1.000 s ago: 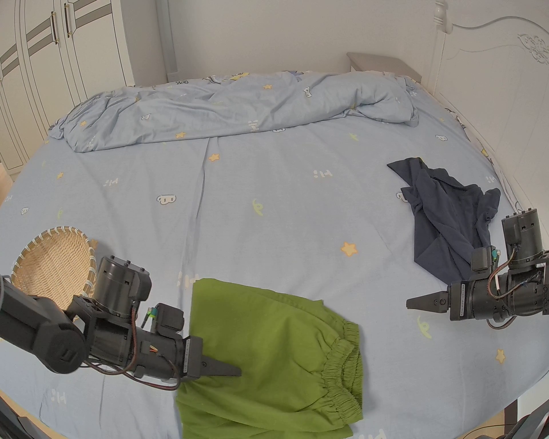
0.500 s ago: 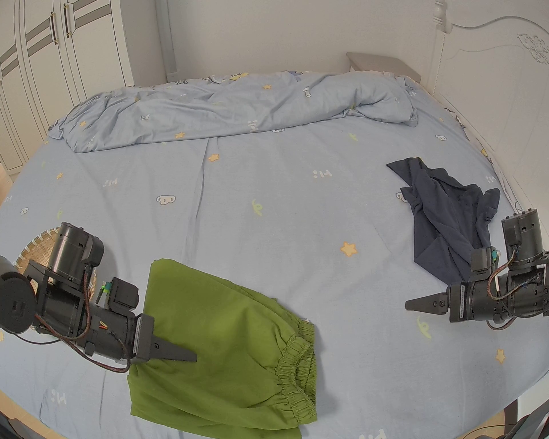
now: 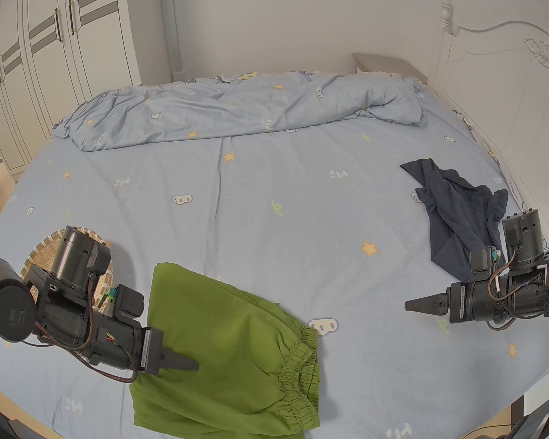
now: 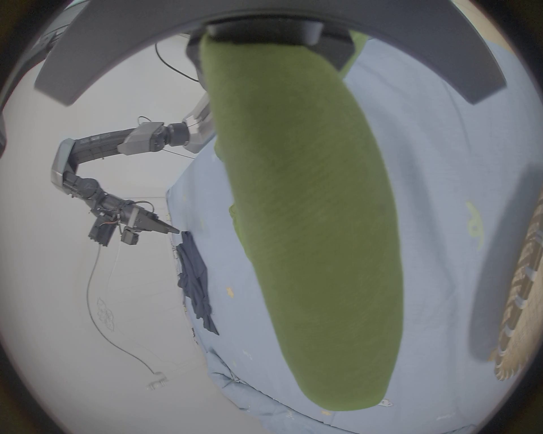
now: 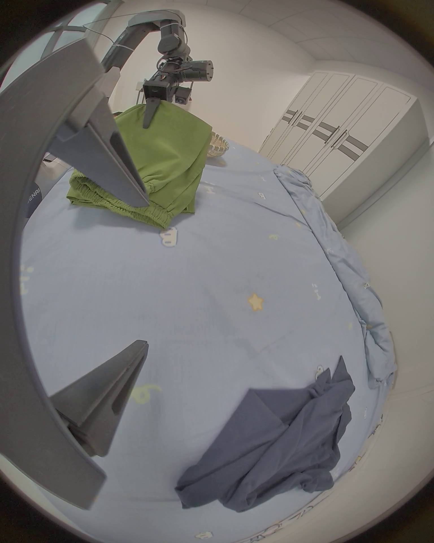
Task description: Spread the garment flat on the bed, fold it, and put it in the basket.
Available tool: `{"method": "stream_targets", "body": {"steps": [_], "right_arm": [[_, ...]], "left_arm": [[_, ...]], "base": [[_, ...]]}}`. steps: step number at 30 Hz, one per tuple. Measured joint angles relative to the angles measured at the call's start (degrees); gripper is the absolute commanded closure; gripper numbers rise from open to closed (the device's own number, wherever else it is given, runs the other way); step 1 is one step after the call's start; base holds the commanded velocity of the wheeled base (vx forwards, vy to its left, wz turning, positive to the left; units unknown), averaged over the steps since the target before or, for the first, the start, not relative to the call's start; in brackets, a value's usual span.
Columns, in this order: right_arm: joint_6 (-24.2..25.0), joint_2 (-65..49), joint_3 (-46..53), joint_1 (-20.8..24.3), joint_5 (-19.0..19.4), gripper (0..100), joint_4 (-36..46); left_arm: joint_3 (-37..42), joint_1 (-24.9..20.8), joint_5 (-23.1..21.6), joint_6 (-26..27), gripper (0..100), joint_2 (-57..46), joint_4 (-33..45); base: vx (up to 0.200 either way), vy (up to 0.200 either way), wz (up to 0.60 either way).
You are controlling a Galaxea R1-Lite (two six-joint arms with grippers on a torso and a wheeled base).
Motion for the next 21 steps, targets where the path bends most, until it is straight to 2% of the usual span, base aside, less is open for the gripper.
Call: {"method": "stream_targets", "body": {"steps": [3,12,18,21], "right_arm": [[-0.01,-0.15,-0.02,0.05,0.0,0,0.04],[-0.04,-0.32,-0.02,0.09,0.02,0,0.09],[-0.01,-0.69,0.0,0.35,0.0,0,0.15],[-0.01,-1.11,0.0,0.44,0.02,0,0.2]], "left_arm": [[0.22,-1.87,2.24,-0.28,100,0.17,-0.04],[0.61,-3.44,2.55,-0.2,100,0.46,0.0],[0.99,-5.4,3.47,0.29,100,0.27,-0.09],[0.89,-6.91,7.09,0.38,100,-0.17,0.0]], "base": [[0.0,0.2,0.0],[0.0,0.2,0.0],[0.0,0.0,0.0],[0.0,0.0,0.0]]}}
